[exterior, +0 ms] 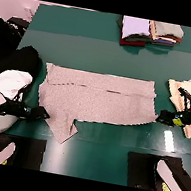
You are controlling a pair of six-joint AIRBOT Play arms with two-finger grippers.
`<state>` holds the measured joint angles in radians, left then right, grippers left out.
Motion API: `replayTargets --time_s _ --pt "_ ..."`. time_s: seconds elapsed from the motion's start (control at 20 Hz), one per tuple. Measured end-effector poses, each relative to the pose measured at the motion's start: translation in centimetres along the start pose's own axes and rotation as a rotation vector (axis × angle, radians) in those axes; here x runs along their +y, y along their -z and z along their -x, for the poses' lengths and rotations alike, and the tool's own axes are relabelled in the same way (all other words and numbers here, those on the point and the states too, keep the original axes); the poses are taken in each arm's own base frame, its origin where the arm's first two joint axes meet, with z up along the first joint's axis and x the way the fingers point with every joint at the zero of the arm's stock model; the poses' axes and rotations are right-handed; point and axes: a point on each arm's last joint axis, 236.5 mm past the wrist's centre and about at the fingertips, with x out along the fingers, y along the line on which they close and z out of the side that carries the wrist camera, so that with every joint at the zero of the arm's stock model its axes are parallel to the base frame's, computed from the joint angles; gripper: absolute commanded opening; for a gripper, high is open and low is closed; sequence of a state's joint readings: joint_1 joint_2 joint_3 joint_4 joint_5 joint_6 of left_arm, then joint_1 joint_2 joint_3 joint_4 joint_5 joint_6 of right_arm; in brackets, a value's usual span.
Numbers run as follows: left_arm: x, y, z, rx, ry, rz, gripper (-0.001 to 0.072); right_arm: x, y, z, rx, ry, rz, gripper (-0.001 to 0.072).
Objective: Fold the shirts.
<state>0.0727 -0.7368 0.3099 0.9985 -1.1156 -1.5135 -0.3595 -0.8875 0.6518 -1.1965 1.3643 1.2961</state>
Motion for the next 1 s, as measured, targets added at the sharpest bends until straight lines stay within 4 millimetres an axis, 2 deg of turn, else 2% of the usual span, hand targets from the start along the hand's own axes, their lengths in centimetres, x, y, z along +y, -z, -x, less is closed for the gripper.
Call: replayTargets --time_s 0.15,0.2,0.25,0.3,0.45,0.55,0.75,1.0 --pt "-0.6 -0.8 -0.4 -0.044 0.038 0.018 0.048 0.0 0.1 0.1 0.002 -0.001 -0.001 0.0012" --pt "-0.7 -1.0 -0.5 -0.055 0.044 0.022 0.0266 0.1 0.1 0.1 0.003 -0.001 -0.002 0.0012" --pt "-0.5 -1.3 -0.6 -0.068 0.04 0.018 0.0098 0.1 0.1 0.1 0.004 -0.001 -0.002 0.0012" --pt "-0.2 -1.4 -0.7 -0.072 0.031 0.01 0.0022 0.1 0.1 0.1 0.004 -0.001 -0.003 0.0012" --pt "-1.0 -1.6 -0.3 -0.072 0.05 -0.016 0.002 0.1 0.3 0.1 0.012 -0.002 -0.003 0.0012" --pt "-1.8 -1.8 0.8 -0.062 0.052 -0.059 0.002 0.2 0.6 0.1 0.024 -0.005 -0.004 0.0012" --pt "-3.0 -2.4 4.8 -0.084 0.002 -0.191 0.002 0.2 1.3 0.7 0.032 0.006 0.01 0.0012" --pt "-4.7 -0.3 9.7 -0.078 -0.031 -0.303 0.002 -0.4 3.0 2.9 -0.001 0.092 0.048 0.0011"
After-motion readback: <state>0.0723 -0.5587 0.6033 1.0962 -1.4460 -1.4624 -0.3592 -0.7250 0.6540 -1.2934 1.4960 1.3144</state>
